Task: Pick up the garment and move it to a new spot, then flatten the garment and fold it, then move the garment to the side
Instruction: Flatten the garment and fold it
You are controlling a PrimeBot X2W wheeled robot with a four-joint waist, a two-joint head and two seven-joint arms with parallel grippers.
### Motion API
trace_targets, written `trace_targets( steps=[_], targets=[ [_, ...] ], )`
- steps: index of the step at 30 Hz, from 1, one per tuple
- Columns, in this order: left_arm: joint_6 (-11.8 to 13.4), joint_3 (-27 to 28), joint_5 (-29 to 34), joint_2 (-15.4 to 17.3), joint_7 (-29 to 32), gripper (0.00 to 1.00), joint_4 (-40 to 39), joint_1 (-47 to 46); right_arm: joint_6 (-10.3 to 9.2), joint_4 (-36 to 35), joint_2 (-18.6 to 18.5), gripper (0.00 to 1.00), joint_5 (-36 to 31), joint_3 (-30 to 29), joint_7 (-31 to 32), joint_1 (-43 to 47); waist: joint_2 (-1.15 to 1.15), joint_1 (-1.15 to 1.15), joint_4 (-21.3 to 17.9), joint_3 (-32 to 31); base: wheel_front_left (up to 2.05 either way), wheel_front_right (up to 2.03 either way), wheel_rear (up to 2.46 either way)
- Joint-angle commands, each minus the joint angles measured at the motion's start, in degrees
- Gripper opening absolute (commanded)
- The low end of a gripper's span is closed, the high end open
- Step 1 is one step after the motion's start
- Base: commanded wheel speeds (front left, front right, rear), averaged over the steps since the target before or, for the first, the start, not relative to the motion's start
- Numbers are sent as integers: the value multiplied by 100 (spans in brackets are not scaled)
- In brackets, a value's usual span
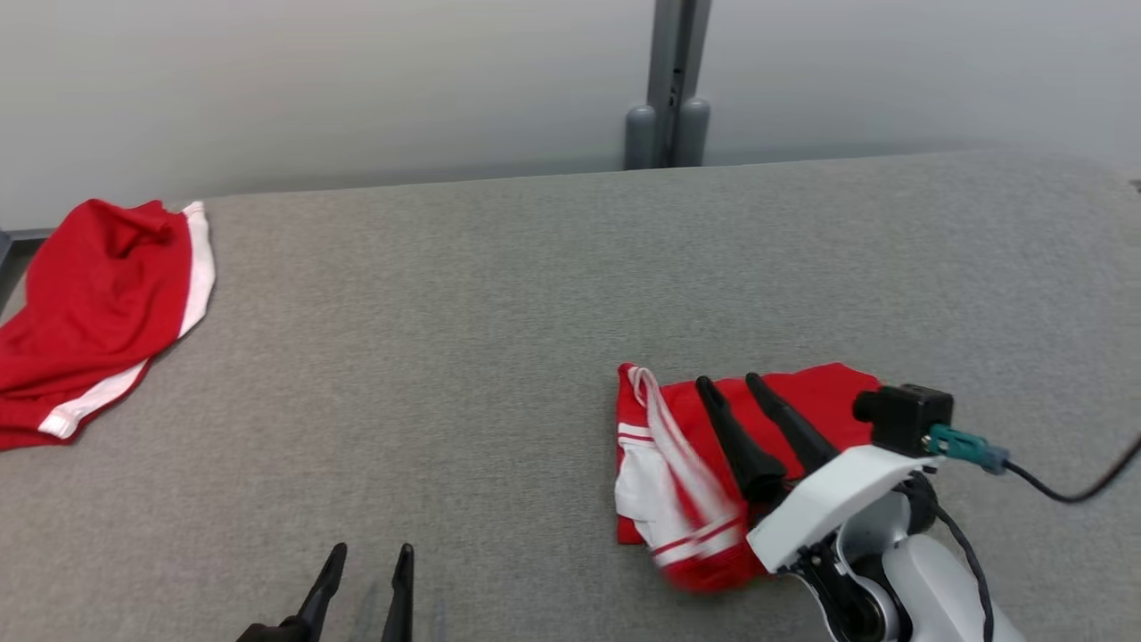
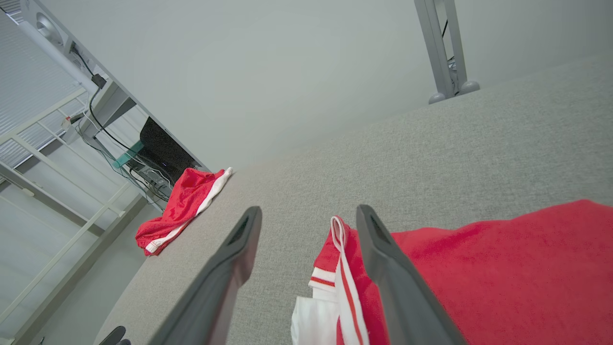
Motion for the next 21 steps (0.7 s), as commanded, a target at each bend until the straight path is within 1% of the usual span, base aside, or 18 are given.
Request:
trace_targets(
  steps=[1,5,8,10,14,17,21],
  targets=[
    [34,62,18,18,-8,100,-40,85,3,-145,-38,100,-166,-87,-120,147,0,0,-170,-16,0,0,0],
    [32,204,63,17,-9,100,-166,172,3,-739,-174,100,-828,-527,-469,581,0,0,-479,-37,0,0,0],
    [53,268,65,21,-9,100,-248,186,3,-1112,-181,100,-1089,-928,-687,938,0,0,-672,-46,0,0,0],
    [60,300,53,19,-8,100,-306,164,3,-1242,-328,100,-1419,-1168,-822,1143,0,0,-765,-60,0,0,0],
    [75,378,71,23,-8,100,-443,130,3,-1280,-458,100,-2179,-1508,-1165,1502,0,0,-873,-93,0,0,0],
    [93,429,99,20,-9,100,-571,183,3,-1150,-543,100,-2706,-1742,-1390,1753,0,0,-895,-195,0,0,0],
    [166,591,167,21,-8,100,-690,303,3,-998,-495,100,-3249,-2155,-1568,1995,0,0,-861,-347,0,0,0]
  ],
)
